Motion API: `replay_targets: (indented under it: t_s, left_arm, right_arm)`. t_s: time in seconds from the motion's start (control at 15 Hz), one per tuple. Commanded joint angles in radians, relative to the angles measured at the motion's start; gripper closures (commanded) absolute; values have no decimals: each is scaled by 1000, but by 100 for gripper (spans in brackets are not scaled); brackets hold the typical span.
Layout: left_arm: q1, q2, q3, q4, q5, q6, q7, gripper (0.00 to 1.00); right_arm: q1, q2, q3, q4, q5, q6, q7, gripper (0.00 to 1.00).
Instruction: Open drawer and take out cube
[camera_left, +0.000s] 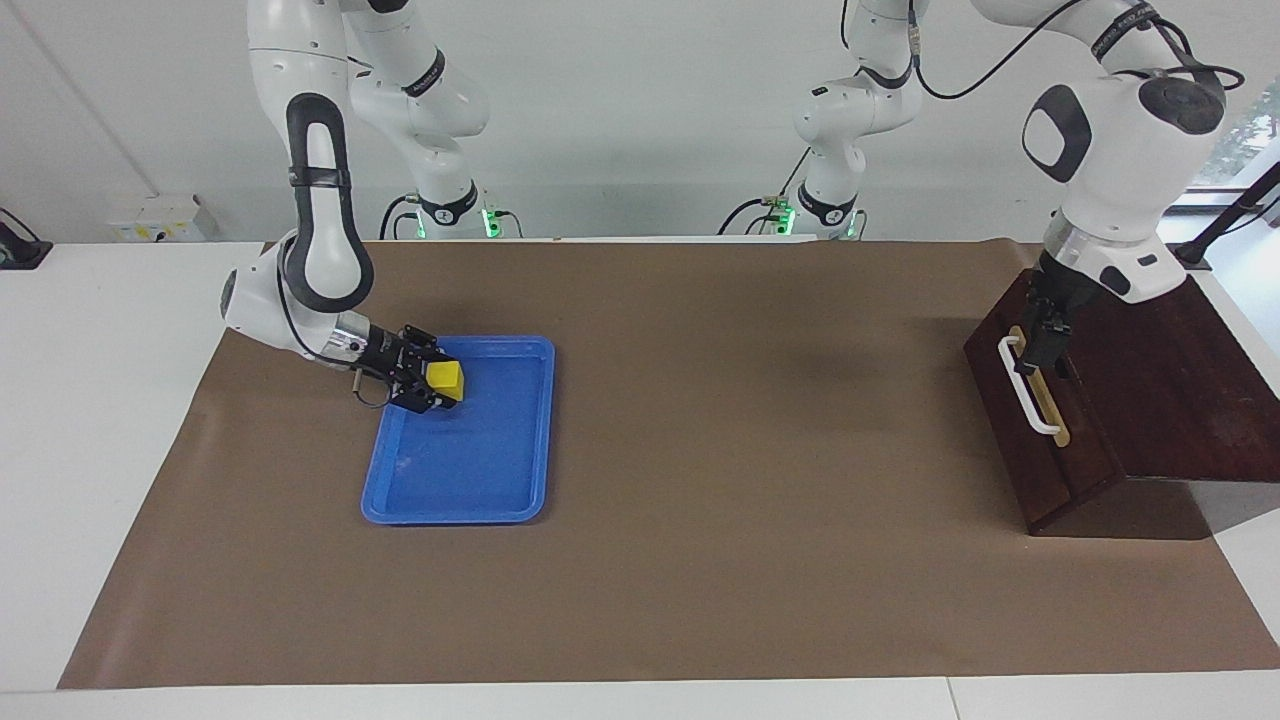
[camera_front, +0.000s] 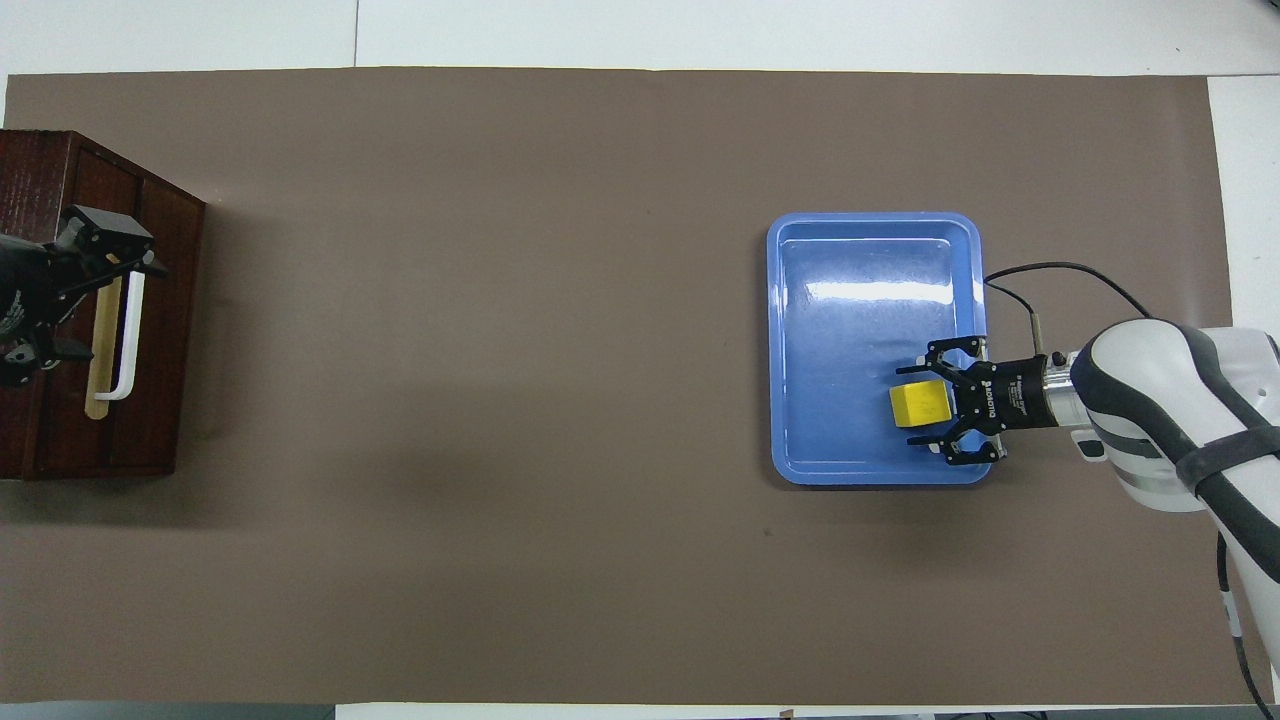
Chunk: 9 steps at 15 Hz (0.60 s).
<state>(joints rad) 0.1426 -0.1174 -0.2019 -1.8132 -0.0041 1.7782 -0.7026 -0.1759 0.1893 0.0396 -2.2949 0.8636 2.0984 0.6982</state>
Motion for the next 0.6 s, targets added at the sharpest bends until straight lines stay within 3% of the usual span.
replay_targets:
  t_s: [0.0, 0.13, 0.33, 0.53]
  left_arm:
    - [-8, -48, 13, -6, -22, -106, 330, 0]
    - [-6, -67, 16, 1, -25, -140, 494, 0]
    - [-38, -68, 6, -3, -28, -135, 497, 0]
    - [-63, -73, 3, -5, -28, -141, 491, 0]
  right_arm:
    - [-2, -43, 8, -9, -52, -9, 35, 0]
    - [4, -66, 11, 24, -96, -43, 124, 0]
    - [12, -97, 11, 142, -190, -183, 263, 0]
    - [12, -129, 11, 286, -288, -320, 282, 0]
